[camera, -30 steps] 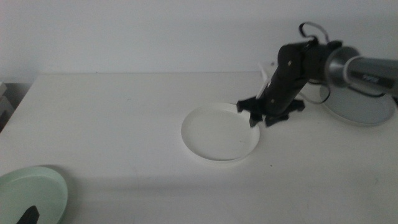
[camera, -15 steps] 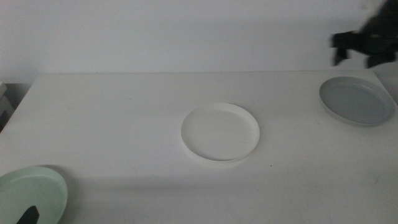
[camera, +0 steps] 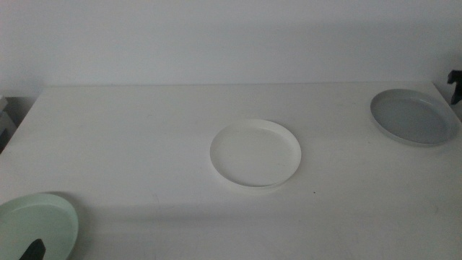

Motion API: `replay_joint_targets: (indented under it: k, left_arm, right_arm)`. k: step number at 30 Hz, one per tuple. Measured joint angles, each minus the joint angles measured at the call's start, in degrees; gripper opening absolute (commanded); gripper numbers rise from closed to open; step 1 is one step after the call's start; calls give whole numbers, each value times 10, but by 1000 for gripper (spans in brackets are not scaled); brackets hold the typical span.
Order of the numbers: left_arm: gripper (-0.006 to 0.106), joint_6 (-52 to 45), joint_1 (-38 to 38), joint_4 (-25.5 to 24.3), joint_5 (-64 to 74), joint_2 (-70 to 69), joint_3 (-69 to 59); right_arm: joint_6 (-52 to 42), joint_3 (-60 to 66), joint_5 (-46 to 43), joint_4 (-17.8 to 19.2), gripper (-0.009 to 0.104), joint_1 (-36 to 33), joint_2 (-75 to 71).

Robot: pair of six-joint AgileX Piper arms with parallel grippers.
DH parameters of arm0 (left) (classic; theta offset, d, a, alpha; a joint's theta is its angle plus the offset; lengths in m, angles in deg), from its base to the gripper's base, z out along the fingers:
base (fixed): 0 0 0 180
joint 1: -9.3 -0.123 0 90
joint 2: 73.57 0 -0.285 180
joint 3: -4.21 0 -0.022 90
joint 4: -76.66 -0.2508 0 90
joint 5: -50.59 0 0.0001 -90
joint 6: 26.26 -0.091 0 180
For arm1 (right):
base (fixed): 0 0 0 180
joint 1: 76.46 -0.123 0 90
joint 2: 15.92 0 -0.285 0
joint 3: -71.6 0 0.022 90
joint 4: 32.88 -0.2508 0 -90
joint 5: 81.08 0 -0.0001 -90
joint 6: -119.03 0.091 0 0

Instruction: Stack the three bowls on top of each other.

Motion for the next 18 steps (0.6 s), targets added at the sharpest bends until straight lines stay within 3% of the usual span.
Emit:
replay_joint_targets:
  k: [10,17,18]
  left_arm:
    - [97,0,0,0,0,0,0]
    - [97,0,0,0,0,0,0]
    - [97,0,0,0,0,0,0]
  right_arm:
    - [-1,0,-50,-36,40,0,64]
    - [-4,-1,-54,-40,0,0,77]
    - [-10,-1,-54,-41,-1,0,77]
